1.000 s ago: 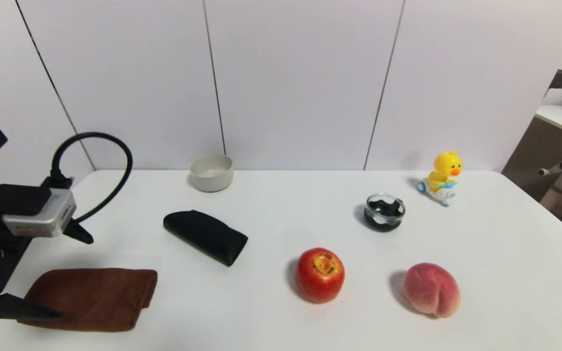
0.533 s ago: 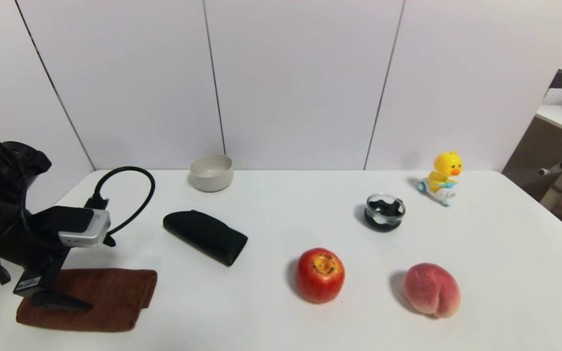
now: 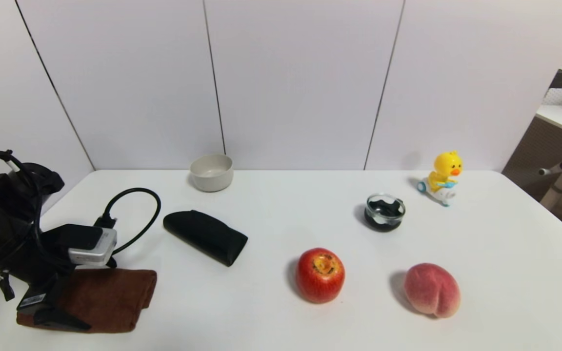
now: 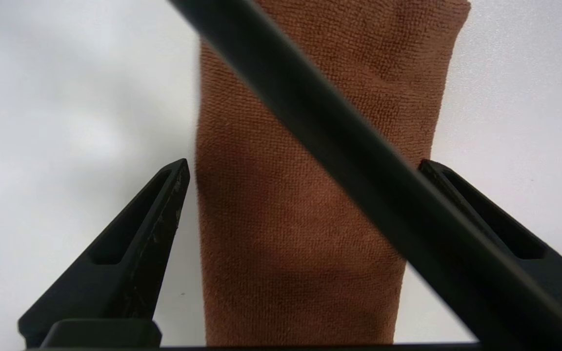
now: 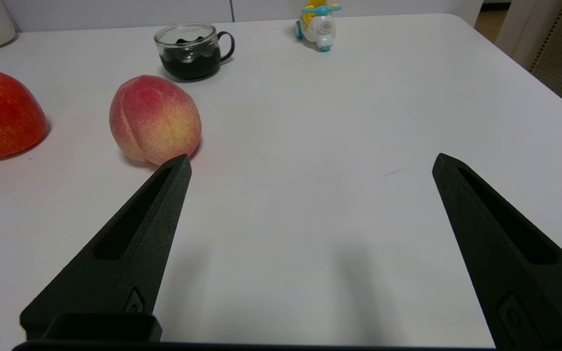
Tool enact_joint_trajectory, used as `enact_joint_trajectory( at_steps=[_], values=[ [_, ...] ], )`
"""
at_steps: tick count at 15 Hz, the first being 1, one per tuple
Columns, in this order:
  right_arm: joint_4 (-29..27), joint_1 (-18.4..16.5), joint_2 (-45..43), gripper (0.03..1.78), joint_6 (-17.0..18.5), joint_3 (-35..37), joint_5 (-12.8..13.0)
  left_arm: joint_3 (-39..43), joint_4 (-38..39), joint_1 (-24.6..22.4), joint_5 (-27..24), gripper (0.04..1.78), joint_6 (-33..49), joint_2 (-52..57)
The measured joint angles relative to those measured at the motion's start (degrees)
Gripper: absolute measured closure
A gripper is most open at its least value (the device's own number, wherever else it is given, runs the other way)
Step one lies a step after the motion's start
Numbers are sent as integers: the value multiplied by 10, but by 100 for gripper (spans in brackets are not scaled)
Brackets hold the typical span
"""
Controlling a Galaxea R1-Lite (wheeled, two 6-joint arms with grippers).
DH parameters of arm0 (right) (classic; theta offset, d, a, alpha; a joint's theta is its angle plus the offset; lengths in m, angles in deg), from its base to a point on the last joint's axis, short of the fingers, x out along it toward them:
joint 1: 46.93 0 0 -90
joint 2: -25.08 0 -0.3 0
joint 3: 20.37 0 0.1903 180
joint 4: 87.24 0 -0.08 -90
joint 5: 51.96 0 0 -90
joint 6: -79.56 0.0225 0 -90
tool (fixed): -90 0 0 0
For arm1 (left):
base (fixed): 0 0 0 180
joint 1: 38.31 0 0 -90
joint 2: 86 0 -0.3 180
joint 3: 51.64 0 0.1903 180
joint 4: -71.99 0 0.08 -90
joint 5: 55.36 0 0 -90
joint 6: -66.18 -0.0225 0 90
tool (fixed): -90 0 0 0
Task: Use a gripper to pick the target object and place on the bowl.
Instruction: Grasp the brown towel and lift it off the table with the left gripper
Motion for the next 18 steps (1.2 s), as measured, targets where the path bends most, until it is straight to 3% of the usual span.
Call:
enact_joint_trajectory(
  at_steps=[8,12,16,17,18],
  values=[
    [0,0,0,10,0,0,0,3,11,0,4,13,-1,-25],
    [0,0,0,10,0,0,0,3,12,1,6,69,-1,-31],
    [0,0,0,10,0,0,0,-1,10,1,5,114,1,-28],
    [0,0,0,10,0,0,0,-3,8,1,4,147,3,-25],
    [0,0,0,10,0,0,0,-3,5,2,3,147,5,-20]
  ],
)
